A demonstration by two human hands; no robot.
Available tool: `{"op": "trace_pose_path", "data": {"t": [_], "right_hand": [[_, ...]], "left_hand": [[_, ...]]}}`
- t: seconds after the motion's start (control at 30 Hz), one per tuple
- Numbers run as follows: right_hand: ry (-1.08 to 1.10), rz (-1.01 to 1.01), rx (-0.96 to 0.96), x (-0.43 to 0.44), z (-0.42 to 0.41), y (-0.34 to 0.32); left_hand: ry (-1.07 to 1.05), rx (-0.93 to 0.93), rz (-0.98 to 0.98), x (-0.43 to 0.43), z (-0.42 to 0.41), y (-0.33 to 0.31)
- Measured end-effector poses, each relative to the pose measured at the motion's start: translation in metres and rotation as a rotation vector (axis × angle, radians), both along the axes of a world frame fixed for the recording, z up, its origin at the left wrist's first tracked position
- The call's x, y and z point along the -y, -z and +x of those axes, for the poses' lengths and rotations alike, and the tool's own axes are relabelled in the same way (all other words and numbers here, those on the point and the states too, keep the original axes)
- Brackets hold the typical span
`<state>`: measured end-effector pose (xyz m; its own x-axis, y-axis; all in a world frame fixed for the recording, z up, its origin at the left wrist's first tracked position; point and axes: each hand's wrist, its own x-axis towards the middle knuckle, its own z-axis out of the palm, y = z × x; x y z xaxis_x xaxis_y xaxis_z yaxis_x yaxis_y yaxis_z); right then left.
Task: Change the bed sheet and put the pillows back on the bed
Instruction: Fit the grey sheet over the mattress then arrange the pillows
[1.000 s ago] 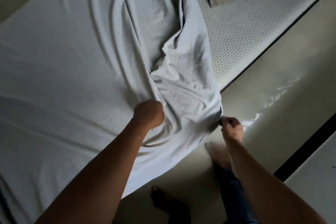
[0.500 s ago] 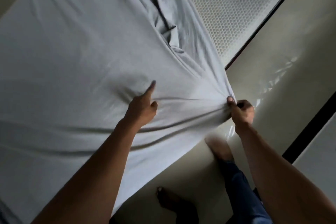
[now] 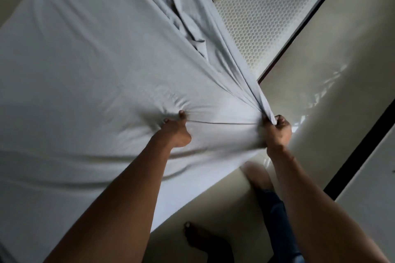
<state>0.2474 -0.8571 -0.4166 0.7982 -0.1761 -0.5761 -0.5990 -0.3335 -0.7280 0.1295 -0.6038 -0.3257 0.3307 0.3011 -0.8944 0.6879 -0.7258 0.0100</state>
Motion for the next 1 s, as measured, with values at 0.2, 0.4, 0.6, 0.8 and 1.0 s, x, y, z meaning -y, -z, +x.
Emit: {"op": "trace_pose_path", "data": {"t": [0.2,0.4,0.6,0.8,1.0], "right_hand": [[-0.044,0.315,-0.204,-0.024,0.016,-0.01],[-0.159,0.333,-0.179,-0.045,0.071,-0.008],[0.136,0.11,0.011,-0.017,0.085,0.023],[0.106,0.661,-0.253,-0.026,0.099,-0.017],[-0.502,0.792,-0.648,-0.038,0.102,-0.038]], "left_hand": [[0.19,0.149,0.193,-0.011,0.013,-0.01],[0.089,0.411,0.046,-0.011,0.078,-0.009],[0.048,0.365,-0.011,0.012,0.078,0.003],[-0.02,0.288,-0.055,0.007,0.09,-0.007],[0.119,0.193,-0.011,0.013,0.112,-0.017]]}}
